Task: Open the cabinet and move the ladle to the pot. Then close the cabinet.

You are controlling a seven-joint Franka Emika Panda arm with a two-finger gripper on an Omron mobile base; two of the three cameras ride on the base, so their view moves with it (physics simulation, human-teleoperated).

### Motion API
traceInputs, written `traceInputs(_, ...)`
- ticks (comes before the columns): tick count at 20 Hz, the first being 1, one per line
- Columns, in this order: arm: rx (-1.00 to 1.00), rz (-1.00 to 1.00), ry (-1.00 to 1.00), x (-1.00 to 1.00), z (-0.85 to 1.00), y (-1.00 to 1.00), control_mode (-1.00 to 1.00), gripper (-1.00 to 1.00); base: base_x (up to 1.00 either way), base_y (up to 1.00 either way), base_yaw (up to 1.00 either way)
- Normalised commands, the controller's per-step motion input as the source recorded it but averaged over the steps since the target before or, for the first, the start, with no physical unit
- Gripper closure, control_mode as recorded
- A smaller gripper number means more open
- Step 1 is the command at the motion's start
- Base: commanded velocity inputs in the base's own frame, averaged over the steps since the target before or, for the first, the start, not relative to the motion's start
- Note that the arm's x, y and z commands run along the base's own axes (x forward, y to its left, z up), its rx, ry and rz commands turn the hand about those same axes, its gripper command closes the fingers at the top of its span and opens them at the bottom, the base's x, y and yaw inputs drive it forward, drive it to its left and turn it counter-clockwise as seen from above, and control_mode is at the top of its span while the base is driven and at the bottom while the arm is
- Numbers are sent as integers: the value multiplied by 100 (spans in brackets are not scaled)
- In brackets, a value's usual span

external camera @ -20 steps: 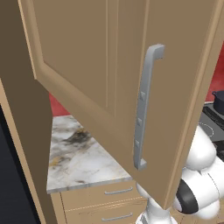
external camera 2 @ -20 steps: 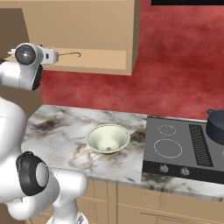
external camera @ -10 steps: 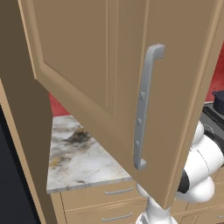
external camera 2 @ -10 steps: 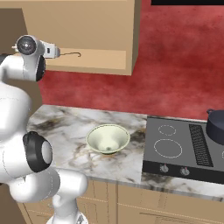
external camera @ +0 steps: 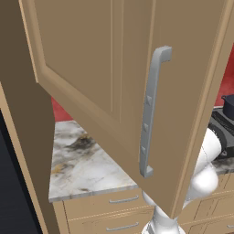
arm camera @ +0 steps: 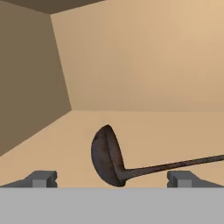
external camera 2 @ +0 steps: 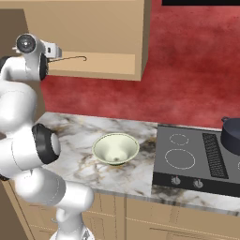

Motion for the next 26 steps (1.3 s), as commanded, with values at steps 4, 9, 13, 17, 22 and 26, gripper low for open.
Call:
traceInputs(4,-2,0,6,43,-5,24,-100,-100,0,0,0)
traceInputs(9,-2,-1,10,42,-18,17,-100,-100,0,0,0)
traceInputs(13,-1,0,6,35,-24,12,-100,-100,0,0,0)
traceInputs(17,0,-1,3,44,-11,9,-100,-100,0,0,0)
traceInputs(22,0,-1,0,50,-13,13,-100,-100,0,0,0)
traceInputs(26,-2,0,1,16,-38,8,-100,-100,0,0,0)
